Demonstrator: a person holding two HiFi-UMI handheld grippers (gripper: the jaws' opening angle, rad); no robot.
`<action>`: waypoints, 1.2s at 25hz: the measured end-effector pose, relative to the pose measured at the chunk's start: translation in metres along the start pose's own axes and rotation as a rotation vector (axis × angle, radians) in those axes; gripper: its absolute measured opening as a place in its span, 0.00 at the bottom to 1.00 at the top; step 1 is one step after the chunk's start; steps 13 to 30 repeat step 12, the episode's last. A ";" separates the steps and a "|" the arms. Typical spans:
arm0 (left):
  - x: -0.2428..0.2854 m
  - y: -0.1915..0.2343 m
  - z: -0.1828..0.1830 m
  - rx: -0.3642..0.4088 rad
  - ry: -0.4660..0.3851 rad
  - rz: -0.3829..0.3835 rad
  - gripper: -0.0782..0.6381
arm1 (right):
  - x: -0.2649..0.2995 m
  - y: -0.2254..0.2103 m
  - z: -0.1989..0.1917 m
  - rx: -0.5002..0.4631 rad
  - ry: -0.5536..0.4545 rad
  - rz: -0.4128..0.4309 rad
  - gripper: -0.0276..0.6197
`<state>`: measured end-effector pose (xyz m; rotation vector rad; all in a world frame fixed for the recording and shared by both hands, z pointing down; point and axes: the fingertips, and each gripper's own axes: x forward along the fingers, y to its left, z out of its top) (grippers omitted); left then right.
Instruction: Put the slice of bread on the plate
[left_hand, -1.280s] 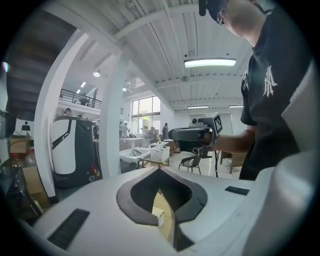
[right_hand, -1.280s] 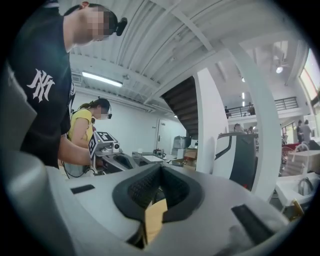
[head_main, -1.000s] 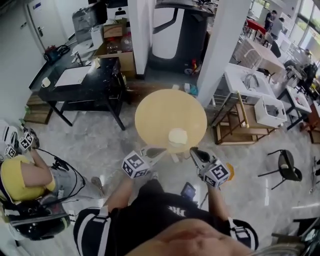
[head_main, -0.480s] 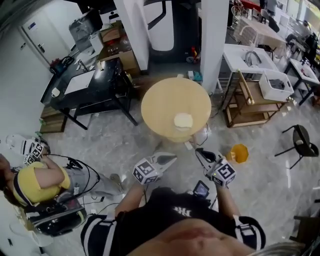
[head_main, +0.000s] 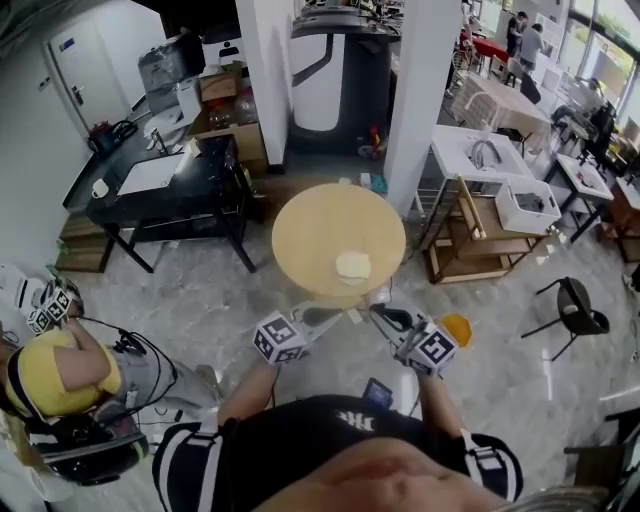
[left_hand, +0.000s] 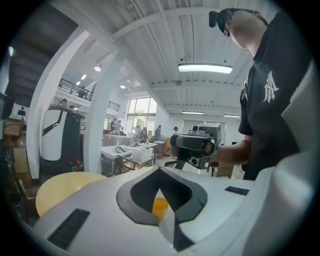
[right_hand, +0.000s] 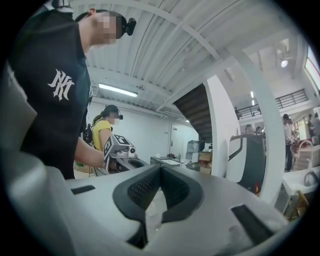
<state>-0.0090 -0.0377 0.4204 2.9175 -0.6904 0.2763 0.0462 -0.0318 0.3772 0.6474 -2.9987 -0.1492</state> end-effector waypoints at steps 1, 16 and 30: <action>-0.002 -0.001 -0.005 -0.003 0.010 -0.015 0.12 | 0.002 0.000 0.002 0.002 -0.001 -0.002 0.05; -0.019 0.015 -0.013 -0.008 0.108 -0.051 0.12 | 0.003 -0.013 -0.001 0.072 0.015 -0.102 0.05; -0.019 0.015 -0.013 -0.008 0.108 -0.051 0.12 | 0.003 -0.013 -0.001 0.072 0.015 -0.102 0.05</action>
